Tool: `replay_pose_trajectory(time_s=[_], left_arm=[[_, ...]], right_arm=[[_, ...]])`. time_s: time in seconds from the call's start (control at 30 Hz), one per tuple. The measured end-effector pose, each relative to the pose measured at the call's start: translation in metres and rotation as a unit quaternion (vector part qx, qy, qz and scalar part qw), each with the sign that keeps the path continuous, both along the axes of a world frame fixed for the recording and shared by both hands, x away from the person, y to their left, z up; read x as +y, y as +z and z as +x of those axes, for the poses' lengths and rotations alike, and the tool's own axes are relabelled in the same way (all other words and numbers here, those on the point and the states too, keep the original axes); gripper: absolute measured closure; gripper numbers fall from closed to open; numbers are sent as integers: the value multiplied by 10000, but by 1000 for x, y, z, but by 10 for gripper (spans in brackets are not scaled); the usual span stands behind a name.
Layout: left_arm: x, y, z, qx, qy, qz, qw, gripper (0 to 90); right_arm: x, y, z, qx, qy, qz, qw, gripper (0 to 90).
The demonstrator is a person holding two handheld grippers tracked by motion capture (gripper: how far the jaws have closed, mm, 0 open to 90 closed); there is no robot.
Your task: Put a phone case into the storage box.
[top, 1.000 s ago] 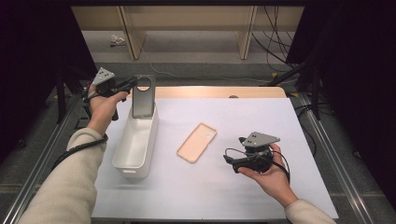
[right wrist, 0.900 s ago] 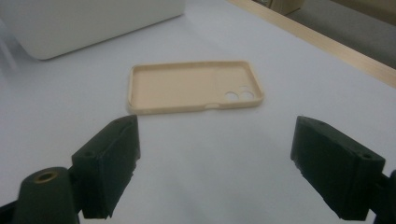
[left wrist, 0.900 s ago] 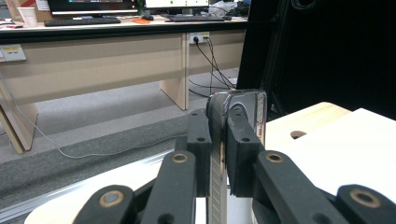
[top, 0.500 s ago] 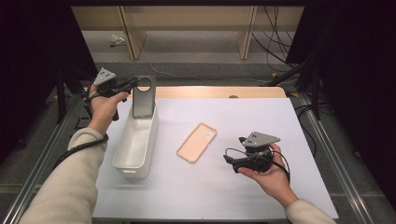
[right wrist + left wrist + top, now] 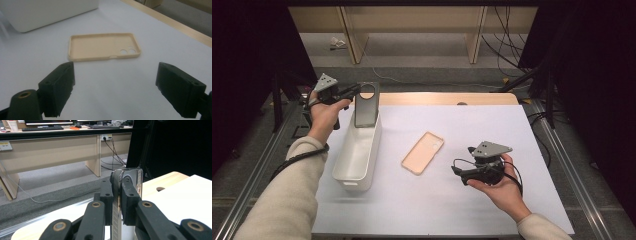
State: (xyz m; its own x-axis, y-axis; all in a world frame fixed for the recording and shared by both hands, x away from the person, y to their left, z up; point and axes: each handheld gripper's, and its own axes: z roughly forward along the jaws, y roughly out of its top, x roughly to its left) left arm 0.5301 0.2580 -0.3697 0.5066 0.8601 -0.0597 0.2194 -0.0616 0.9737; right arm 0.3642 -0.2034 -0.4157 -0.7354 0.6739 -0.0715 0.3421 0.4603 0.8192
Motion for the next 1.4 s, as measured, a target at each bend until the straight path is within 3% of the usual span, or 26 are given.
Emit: replay_pose_trajectory(time_s=[1.4], left_arm=[[7,-15,6,165,82,75,9998,812]], right_arm=[[0,0,0,8,10,11,10000,165]])
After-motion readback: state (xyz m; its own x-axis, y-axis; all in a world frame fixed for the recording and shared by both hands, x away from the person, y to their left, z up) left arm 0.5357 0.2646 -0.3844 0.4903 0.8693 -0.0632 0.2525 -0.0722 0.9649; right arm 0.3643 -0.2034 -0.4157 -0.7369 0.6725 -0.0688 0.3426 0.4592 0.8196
